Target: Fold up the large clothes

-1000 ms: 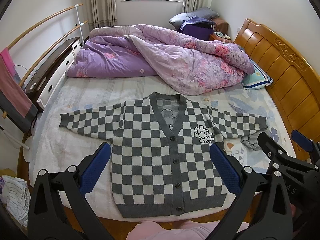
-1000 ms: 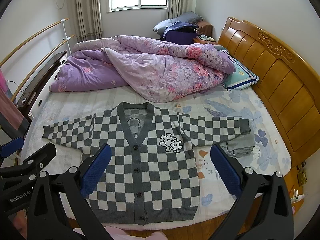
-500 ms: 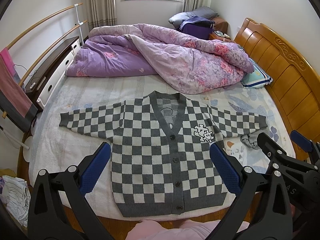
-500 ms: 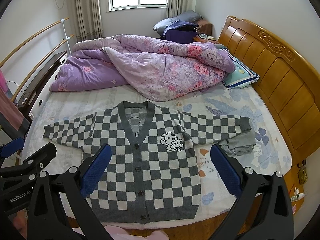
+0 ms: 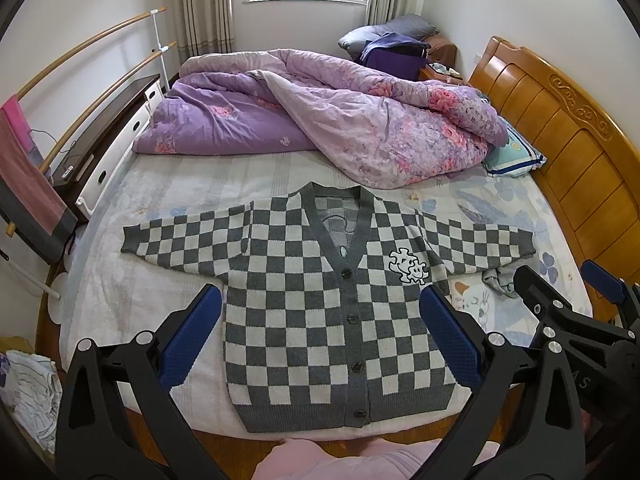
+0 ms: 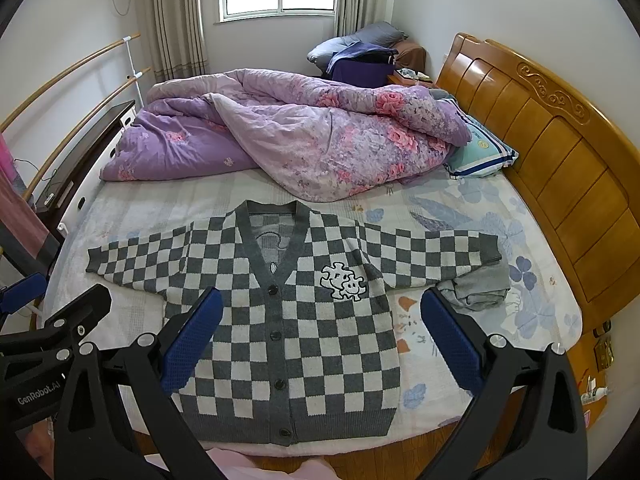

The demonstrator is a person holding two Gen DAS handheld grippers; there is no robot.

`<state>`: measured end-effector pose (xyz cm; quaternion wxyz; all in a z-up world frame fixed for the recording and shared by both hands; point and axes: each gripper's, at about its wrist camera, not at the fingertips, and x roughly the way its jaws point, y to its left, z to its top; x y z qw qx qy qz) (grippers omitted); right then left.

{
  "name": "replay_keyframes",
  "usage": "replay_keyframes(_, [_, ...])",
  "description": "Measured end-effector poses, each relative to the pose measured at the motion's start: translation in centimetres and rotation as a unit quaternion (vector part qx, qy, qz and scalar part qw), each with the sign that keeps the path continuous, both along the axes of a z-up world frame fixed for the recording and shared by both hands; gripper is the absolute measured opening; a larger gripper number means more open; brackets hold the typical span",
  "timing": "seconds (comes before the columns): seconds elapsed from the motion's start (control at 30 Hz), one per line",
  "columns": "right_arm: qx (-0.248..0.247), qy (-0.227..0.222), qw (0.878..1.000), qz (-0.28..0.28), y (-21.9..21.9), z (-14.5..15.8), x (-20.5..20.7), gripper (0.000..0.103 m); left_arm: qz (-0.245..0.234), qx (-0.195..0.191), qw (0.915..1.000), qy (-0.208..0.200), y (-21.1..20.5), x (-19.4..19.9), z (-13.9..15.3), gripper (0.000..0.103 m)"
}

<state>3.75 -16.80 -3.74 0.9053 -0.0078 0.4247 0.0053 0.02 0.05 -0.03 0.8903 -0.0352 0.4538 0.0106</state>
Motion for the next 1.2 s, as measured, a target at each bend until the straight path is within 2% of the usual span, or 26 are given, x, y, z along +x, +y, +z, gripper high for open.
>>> replay_keyframes(0.77, [0.000,-0.001,1.000,0.006,0.2,-0.8,-1.3,0.096,0.004,-0.001,1.0000,-0.001,0.0,0.0,0.0,0.099])
replay_keyframes(0.83, [-0.002,-0.003,1.000,0.012,-0.9,0.7,-2.6,0.096,0.003,-0.001,1.0000,0.000,0.0,0.0,0.0,0.099])
replay_keyframes(1.07, [0.000,0.007,0.999,0.039,-2.1,0.6,-2.5,0.096,0.027,-0.005,0.9996,0.010,-1.0,0.0,-0.7,0.099])
replay_keyframes(1.2, [0.005,0.019,0.998,0.063,-2.5,0.2,-2.3,0.096,0.049,-0.005,0.9987,0.016,-1.6,-1.9,-0.4,0.099])
